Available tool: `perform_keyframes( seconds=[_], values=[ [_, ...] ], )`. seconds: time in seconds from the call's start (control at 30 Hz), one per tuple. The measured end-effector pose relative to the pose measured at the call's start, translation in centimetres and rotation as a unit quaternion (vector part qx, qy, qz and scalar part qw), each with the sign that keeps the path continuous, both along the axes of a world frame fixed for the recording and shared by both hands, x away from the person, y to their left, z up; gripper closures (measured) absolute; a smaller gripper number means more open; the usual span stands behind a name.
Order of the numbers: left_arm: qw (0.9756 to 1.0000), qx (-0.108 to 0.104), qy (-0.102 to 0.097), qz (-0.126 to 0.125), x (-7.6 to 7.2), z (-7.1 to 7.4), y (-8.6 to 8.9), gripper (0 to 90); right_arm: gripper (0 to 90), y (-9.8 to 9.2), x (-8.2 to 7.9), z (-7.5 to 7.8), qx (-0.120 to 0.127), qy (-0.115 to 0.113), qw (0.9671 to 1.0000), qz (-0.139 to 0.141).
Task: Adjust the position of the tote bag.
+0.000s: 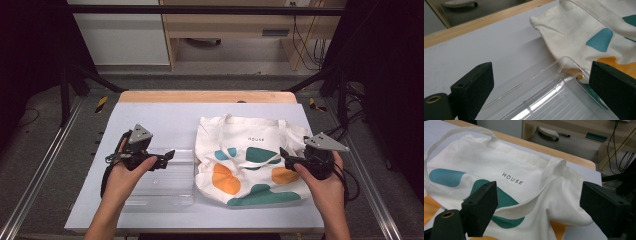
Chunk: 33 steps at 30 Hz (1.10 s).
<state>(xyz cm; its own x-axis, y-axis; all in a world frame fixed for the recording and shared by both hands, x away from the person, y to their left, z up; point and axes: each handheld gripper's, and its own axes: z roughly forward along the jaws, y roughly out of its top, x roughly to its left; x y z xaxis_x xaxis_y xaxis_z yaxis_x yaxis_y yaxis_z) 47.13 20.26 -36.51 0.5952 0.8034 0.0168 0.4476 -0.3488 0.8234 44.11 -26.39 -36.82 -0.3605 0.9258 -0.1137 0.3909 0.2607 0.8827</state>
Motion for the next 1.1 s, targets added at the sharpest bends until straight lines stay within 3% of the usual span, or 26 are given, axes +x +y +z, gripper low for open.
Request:
perform_keyframes(
  seconds=[0.27, 0.3, 0.43, 0.47, 0.67, 0.83, 1.1],
  values=[
    [0.9997, 0.015, 0.006, -0.016, -0.2, -0.3, -1.0, 5.7, 16.8, -0.3, 0.3, 0.8, -0.024, 0.006, 0.9996, 0.010],
    [0.9996, 0.018, 0.007, -0.020, -0.2, -0.3, -1.2, 5.7, 22.7, -0.7, 0.6, 1.2, -0.038, 0.006, 0.9992, 0.013],
    [0.9995, 0.020, 0.007, -0.025, -0.3, -0.3, -1.5, 5.7, 29.8, -1.5, 1.1, 1.6, -0.047, 0.007, 0.9985, 0.028],
    [0.9994, 0.020, 0.007, -0.026, -0.4, -0.2, -1.6, 5.7, 34.1, -2.3, 1.7, 1.9, -0.051, 0.017, 0.9980, 0.032],
    [0.9994, 0.019, 0.007, -0.027, -0.3, -0.2, -1.6, 5.7, 39.9, -3.1, 2.8, 2.0, -0.065, 0.034, 0.9968, 0.033],
    [0.9995, 0.016, 0.008, -0.027, -0.4, -0.2, -1.6, 5.7, 45.7, -3.6, 4.4, 1.7, -0.091, 0.052, 0.9935, 0.046],
    [0.9994, 0.019, 0.004, -0.029, -0.4, 0.1, -1.7, 5.7, 51.4, -4.5, 6.7, 1.6, -0.097, 0.065, 0.9916, 0.055]
  ],
)
